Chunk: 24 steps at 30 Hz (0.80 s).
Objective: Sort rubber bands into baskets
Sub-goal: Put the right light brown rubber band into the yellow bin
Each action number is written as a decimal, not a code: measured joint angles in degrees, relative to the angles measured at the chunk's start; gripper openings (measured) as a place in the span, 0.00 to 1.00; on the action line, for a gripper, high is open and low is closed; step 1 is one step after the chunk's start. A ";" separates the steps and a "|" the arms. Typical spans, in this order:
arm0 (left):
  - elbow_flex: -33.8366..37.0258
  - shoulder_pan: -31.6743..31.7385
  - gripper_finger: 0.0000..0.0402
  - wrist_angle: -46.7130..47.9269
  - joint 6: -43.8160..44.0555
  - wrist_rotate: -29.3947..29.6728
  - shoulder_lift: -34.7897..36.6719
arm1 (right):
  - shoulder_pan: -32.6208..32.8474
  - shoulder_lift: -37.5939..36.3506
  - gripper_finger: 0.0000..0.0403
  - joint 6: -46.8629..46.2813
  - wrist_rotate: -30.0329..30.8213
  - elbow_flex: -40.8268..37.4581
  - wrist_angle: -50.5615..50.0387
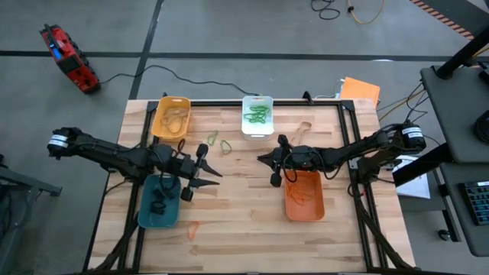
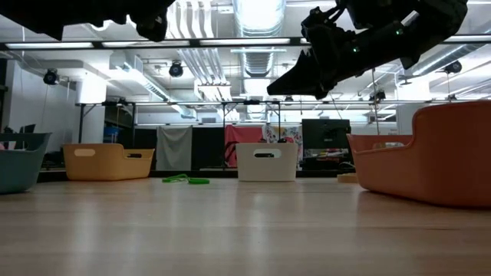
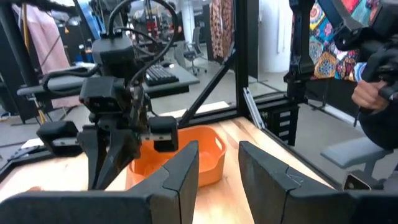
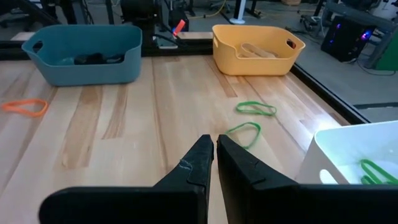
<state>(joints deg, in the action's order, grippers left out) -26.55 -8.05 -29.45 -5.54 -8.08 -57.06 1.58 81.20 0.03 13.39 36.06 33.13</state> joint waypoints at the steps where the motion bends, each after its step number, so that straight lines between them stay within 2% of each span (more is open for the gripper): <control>1: 0.00 0.00 0.25 1.22 0.02 0.00 0.79 | 0.00 0.03 0.04 -0.01 0.00 -0.01 -0.18; 12: 0.00 0.00 0.25 14.56 -2.00 -0.04 14.87 | 0.00 0.03 0.04 -0.02 0.00 -0.01 -0.29; 24: 0.07 0.02 0.25 15.50 -1.49 -0.04 13.82 | 0.00 0.03 0.04 -0.02 0.00 -0.03 -0.29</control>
<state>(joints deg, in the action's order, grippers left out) -26.48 -8.04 -13.96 -7.03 -8.12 -43.24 1.58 81.23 0.01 13.39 36.03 32.84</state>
